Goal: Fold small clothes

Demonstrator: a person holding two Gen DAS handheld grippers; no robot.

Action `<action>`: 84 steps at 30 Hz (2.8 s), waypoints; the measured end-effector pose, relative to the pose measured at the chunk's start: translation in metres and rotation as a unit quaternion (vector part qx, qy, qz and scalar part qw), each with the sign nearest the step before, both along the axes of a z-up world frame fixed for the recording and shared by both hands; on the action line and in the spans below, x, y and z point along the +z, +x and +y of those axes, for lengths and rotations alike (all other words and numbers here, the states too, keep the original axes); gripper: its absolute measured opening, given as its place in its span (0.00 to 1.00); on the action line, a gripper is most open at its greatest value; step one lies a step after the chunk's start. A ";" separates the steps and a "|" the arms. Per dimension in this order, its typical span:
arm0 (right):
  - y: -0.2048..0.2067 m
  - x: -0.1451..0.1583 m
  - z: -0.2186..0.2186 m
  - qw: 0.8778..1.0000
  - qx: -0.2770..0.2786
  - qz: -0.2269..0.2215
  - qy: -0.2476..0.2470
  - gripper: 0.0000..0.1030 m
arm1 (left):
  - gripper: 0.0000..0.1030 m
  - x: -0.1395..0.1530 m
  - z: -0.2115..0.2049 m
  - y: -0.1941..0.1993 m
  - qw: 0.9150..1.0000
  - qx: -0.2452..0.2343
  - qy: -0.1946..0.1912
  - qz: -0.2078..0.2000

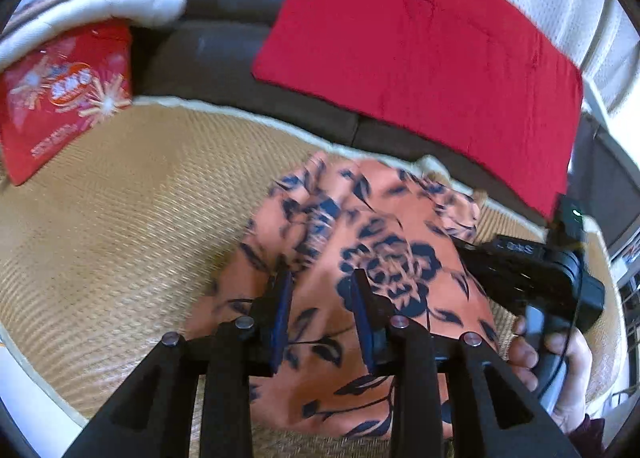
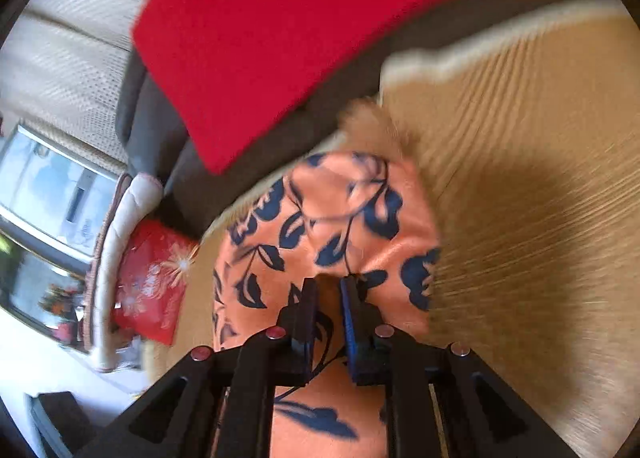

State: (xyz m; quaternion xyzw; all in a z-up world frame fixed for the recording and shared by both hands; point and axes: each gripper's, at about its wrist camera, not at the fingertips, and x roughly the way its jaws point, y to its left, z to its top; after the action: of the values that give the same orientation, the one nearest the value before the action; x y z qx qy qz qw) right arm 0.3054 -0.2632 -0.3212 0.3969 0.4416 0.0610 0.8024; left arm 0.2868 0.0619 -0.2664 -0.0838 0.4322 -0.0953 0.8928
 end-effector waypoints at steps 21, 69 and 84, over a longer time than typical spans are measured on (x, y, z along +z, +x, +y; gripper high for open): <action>-0.070 0.036 0.067 0.992 0.106 -0.002 -0.064 0.20 | 0.43 -0.022 0.006 0.004 0.999 0.030 0.026 0.012; -0.060 -0.004 0.071 0.997 0.067 0.011 -0.025 0.64 | 0.61 -0.029 -0.033 0.002 0.997 -0.019 0.073 0.032; -0.040 -0.004 0.082 0.995 0.072 0.001 -0.072 0.68 | 0.62 -0.016 -0.048 -0.016 0.991 -0.022 0.129 0.010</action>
State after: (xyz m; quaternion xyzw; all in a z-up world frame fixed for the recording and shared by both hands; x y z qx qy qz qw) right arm 0.2655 -0.1808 -0.3254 0.3052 0.4727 0.0864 0.8222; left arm 0.2710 0.0138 -0.2828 0.0409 0.4518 -0.0576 0.8893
